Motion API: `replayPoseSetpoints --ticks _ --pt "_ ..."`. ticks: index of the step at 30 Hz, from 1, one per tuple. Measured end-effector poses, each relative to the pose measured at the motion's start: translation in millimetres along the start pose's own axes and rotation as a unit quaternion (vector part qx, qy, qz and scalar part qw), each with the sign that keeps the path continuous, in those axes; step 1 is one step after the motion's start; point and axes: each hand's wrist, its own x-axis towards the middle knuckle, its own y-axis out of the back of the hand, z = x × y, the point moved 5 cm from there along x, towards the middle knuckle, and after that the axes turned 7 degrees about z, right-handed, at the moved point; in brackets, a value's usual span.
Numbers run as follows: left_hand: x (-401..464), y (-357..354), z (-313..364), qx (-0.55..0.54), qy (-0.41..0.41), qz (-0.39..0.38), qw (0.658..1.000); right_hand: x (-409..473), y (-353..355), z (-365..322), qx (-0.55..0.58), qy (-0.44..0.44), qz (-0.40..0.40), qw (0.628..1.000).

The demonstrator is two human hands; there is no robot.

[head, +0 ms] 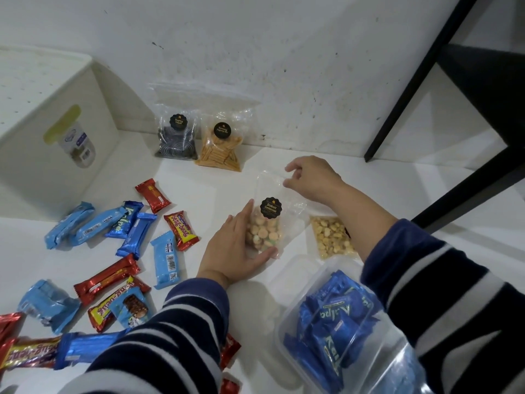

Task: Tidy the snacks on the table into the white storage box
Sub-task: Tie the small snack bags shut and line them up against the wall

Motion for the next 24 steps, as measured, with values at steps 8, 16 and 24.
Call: replayPoseSetpoints --ticks 8,16,24 --pt "-2.2 -0.1 1.8 -0.001 -0.002 0.003 1.0 -10.1 7.4 17.3 0.044 -0.016 0.056 0.997" --pt "-1.5 -5.0 -3.1 -0.002 0.024 -0.014 1.0 -15.1 15.4 22.7 0.04 -0.003 0.03 0.999" --pt "0.0 -1.3 -1.9 -0.006 0.02 -0.015 1.0 -31.9 7.9 23.2 0.015 -0.029 0.041 0.999"
